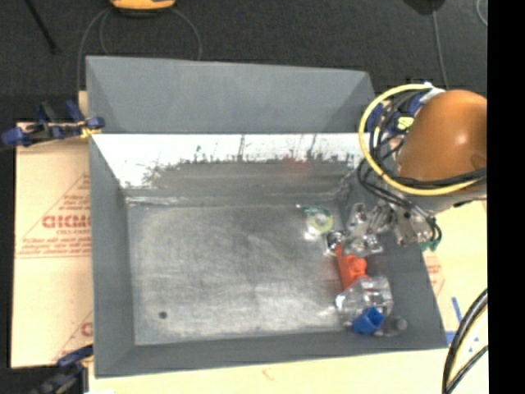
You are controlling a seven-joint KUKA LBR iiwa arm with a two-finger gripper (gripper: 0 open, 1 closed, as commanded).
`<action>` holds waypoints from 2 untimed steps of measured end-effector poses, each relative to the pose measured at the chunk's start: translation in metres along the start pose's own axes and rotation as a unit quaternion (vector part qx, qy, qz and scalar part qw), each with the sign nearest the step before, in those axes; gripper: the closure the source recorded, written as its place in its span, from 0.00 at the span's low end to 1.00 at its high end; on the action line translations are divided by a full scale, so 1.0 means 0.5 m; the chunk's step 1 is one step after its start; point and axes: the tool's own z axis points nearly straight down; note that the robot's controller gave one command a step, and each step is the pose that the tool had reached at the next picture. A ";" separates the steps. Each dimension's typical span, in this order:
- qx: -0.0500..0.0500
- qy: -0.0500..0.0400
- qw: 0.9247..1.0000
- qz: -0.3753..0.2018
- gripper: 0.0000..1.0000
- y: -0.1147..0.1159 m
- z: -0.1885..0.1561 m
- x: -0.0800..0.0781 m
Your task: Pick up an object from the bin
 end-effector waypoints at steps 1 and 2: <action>-0.002 0.002 0.981 -0.192 1.00 -0.030 0.094 0.045; 0.001 -0.006 0.982 -0.191 0.00 -0.029 0.089 0.037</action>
Offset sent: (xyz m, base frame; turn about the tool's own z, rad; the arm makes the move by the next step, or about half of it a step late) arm -0.0212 -0.0176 -0.0492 -0.3889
